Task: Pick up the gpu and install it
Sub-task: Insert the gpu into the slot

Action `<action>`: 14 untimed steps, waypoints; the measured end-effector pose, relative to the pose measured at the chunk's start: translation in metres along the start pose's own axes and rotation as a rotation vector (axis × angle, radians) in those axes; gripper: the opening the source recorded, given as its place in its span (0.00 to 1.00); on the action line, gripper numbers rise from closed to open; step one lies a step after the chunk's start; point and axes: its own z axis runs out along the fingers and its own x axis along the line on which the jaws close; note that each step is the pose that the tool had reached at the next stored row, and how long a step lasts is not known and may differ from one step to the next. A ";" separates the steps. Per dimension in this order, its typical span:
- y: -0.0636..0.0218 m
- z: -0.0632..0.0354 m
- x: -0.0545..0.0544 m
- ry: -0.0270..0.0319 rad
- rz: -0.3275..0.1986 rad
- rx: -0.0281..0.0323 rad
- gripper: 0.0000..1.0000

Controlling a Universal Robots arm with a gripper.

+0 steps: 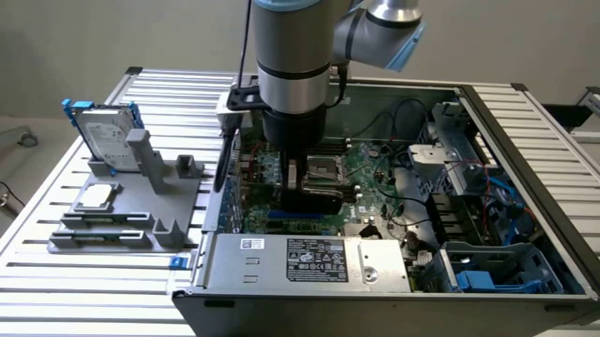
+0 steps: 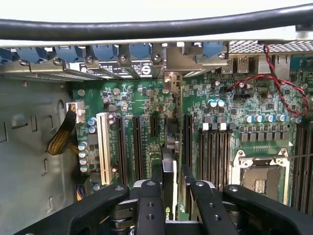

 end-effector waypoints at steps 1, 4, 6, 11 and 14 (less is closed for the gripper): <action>0.0000 0.0008 0.000 -0.0001 -0.003 -0.0005 0.27; 0.0001 0.0029 0.000 -0.0003 -0.012 -0.0017 0.27; 0.0001 0.0042 0.000 -0.0006 -0.016 -0.0026 0.27; 0.0003 0.0070 0.000 -0.0008 -0.027 -0.0060 0.27; 0.0004 0.0084 0.000 -0.0004 -0.033 -0.0078 0.27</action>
